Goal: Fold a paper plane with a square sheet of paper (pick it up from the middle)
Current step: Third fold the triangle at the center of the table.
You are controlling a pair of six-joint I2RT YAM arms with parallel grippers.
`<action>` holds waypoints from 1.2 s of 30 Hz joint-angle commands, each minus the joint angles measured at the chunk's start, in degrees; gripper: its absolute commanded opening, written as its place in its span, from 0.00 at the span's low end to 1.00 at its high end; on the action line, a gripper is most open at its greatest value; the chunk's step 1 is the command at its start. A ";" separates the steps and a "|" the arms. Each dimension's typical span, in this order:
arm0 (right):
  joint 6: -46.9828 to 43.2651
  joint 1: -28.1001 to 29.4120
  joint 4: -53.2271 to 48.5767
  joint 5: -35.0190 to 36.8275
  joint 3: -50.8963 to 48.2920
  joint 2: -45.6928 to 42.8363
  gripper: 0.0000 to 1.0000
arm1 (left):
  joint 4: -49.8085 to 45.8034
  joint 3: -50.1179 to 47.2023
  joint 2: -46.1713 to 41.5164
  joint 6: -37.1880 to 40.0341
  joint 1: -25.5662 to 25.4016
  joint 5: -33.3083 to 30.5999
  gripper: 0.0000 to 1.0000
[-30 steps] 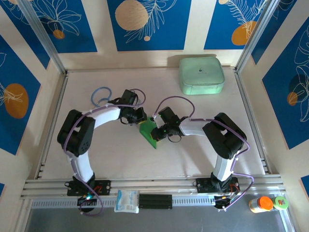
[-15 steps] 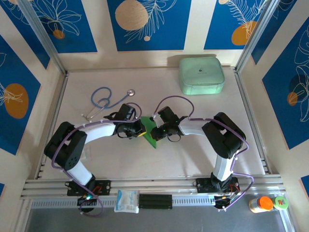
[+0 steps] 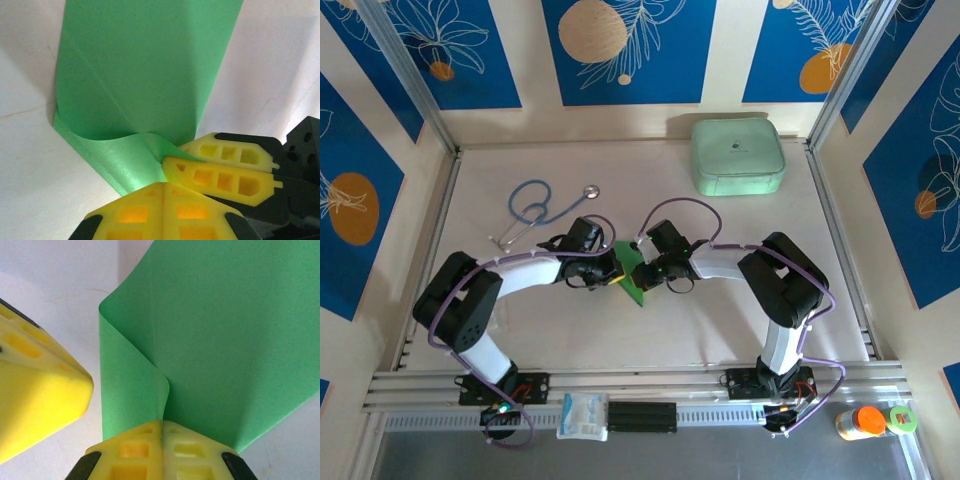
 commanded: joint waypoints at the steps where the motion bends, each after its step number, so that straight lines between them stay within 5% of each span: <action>1: 0.49 -0.11 -3.57 1.62 0.43 2.02 0.00 | 1.35 -1.02 1.46 -0.17 -0.55 1.10 0.03; 36: 0.49 -0.17 -4.28 1.90 0.79 2.15 0.00 | 0.85 -0.53 3.97 1.90 -0.58 0.64 0.03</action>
